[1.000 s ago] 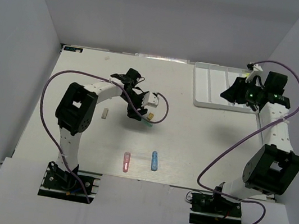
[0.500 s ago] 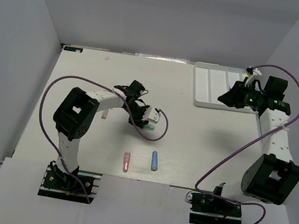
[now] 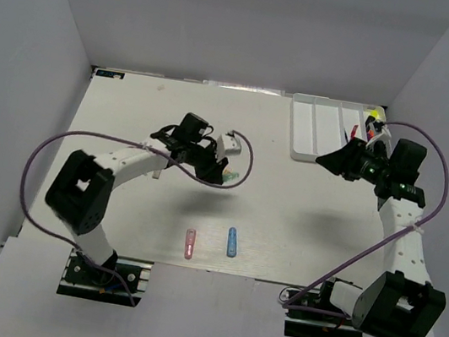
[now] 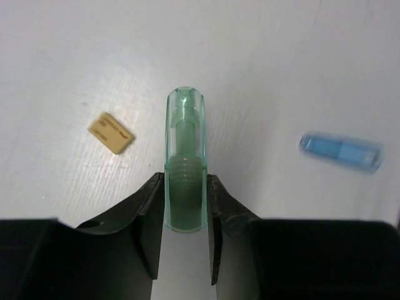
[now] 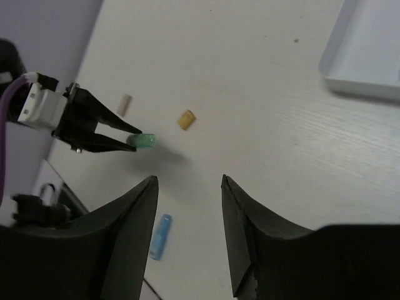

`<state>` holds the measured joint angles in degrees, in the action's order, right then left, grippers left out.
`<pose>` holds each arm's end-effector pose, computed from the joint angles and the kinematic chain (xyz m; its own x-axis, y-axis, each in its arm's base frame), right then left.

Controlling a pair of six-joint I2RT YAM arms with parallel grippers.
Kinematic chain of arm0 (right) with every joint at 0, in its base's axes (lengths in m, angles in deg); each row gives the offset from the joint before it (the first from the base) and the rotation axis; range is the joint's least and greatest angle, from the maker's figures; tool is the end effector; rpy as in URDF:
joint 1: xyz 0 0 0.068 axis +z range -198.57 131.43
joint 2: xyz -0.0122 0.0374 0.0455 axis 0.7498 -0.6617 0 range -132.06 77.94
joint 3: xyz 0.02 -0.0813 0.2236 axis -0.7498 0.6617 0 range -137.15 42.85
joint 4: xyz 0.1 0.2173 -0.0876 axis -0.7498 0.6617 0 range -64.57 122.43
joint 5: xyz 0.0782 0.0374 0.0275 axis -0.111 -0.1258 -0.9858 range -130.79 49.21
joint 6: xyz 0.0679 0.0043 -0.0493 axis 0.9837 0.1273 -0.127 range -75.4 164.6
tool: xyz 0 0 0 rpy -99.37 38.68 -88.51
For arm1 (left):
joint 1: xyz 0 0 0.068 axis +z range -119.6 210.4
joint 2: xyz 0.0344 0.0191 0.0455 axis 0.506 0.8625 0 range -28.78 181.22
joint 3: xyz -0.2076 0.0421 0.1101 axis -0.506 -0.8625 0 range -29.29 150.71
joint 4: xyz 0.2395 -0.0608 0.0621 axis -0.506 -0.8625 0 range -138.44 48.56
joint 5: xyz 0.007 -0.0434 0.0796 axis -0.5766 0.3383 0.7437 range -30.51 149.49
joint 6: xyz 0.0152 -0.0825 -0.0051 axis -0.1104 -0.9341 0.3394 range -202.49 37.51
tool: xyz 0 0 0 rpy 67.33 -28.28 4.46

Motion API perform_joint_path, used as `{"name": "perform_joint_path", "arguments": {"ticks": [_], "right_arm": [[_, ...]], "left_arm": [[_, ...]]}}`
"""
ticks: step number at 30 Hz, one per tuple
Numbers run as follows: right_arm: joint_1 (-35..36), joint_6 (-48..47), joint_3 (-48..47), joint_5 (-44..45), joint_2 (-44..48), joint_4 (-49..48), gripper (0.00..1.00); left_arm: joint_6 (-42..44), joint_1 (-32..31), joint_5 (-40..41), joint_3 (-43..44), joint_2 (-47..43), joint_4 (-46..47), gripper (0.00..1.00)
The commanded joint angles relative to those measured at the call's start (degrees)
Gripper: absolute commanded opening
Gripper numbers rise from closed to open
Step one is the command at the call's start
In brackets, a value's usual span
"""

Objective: Sort the stationery into containers
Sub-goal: Grab a piece of stationery with the left arm, then pass the stationery from the left arm to the right

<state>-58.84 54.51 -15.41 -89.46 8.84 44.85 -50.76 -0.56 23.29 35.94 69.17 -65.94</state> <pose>0.2944 0.0029 0.2795 -0.5780 0.2202 -0.7858 -0.4275 0.7385 0.5214 0.2833 -0.2207 0.1496 -0.2507 0.6452 -0.7217 0.9655 0.2212 -0.1376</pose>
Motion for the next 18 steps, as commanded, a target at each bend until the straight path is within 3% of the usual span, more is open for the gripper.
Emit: {"name": "perform_joint_path", "arguments": {"ticks": [1,7,18], "right_arm": [[1.38,18.98,5.34,-0.47,2.30,-14.74,0.52],[7.88,31.73,6.58,2.25,-1.20,-21.00,0.52],[20.71,36.40,4.47,7.18,-8.23,-22.41,0.60]], "left_arm": [[-30.68,-0.42,3.85,-3.61,-9.71,20.14,0.00],[-48.66,-0.42,12.29,4.02,-5.93,15.34,0.00],[-51.06,-3.32,17.49,6.75,-5.32,13.16,0.00]]}}
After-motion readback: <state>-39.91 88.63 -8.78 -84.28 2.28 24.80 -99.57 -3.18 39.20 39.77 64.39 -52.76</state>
